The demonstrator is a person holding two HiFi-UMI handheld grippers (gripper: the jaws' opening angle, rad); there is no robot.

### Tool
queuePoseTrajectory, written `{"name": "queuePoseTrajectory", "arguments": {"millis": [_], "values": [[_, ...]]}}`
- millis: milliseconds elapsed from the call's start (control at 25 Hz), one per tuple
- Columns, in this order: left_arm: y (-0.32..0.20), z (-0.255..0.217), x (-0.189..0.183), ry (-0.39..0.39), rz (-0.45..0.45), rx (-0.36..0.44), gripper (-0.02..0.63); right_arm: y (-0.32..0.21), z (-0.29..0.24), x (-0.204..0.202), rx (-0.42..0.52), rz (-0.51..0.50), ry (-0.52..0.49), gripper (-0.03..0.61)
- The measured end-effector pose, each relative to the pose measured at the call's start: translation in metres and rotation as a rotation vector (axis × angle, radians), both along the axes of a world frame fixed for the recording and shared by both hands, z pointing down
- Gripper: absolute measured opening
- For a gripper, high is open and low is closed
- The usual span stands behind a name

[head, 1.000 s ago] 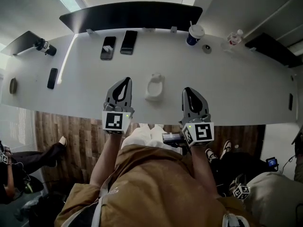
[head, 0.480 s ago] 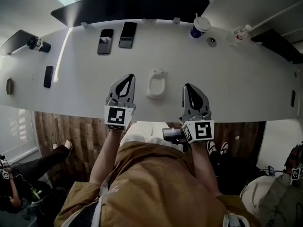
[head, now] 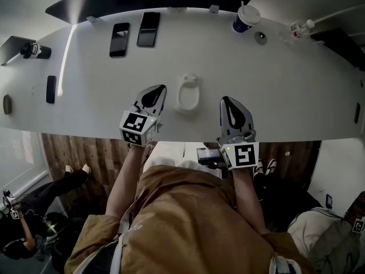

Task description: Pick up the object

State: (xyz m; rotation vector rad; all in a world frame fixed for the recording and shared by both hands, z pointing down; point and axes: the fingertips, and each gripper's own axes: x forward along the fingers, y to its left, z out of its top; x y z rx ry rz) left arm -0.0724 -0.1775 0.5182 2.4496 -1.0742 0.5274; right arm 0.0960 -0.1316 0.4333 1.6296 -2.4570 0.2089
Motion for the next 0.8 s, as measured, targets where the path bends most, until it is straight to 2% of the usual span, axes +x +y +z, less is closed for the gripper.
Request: {"name": "queuePoseTrajectory", "arguments": {"millis": [160,280,560,800], "values": [[-0.002,0.019,0.003,0.036,0.024,-0.12,0.006,-0.003,0.009,-0.002,-0.027,-0.005,-0.001,0.011],[-0.003,0.028,0.003,0.052,0.03,-0.17,0.006,-0.006,0.021,-0.004,-0.069,-0.018,-0.016,0.011],[-0.001,0.043,0.01,0.071,0.06,-0.251,0.006,-0.014,0.08,-0.006,-0.37,-0.043,-0.163,0.011],[0.002,0.053,0.013,0.095,0.058,-0.303,0.006,-0.012,0.113,-0.011,-0.523,-0.054,-0.199,0.011]]}}
